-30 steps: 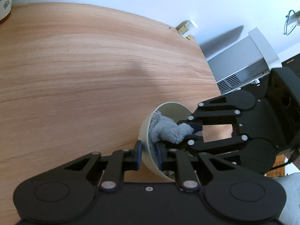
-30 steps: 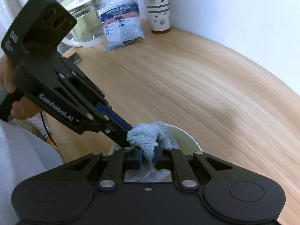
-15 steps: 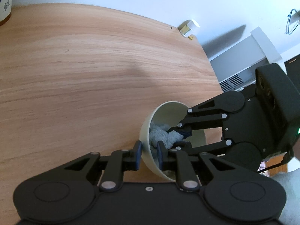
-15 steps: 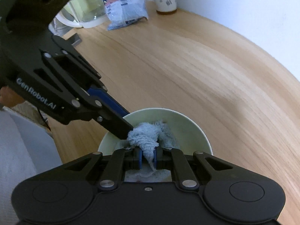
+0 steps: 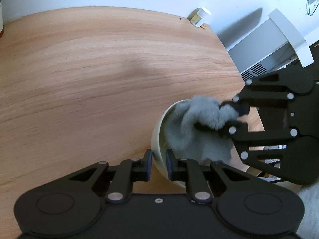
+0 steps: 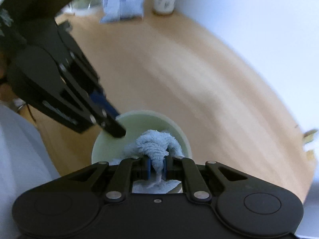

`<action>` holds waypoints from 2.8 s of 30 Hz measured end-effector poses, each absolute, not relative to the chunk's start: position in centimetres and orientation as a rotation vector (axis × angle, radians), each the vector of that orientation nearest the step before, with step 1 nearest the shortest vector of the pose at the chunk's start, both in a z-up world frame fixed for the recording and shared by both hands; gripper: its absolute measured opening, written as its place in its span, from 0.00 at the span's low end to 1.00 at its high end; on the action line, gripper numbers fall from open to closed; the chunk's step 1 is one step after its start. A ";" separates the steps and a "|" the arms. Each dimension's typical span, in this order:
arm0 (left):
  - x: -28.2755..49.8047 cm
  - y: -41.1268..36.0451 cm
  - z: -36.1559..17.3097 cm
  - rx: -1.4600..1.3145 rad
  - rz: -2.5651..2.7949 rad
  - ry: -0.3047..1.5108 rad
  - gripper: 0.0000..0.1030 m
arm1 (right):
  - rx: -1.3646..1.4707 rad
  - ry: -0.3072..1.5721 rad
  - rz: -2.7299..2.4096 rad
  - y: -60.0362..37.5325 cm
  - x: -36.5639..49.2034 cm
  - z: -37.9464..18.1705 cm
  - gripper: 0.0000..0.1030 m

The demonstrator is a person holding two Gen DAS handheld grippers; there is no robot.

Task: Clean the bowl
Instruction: 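Hold the tilted bowl with the left tool while the right tool wipes inside with the cloth, then hold the bowl with the left tool while the right tool scrubs the inner wall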

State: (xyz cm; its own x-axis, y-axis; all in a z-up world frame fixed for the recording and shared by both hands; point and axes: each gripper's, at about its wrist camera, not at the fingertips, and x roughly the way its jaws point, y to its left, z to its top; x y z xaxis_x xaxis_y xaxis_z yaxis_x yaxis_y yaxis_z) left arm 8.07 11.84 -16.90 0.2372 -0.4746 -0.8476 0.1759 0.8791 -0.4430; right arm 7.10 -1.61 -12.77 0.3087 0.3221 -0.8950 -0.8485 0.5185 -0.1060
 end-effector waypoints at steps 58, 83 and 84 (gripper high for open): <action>8.7 10.5 -16.5 -0.227 -0.400 1.271 0.14 | -0.513 1.317 0.727 -0.3 12.2 -18.7 0.08; 9.4 9.8 -16.8 -0.234 -0.303 1.254 0.13 | -0.709 1.460 0.936 -0.7 9.1 -16.2 0.11; 9.4 9.8 -16.8 -0.237 -0.303 1.254 0.13 | -0.719 1.458 0.941 -0.5 8.9 -16.3 0.11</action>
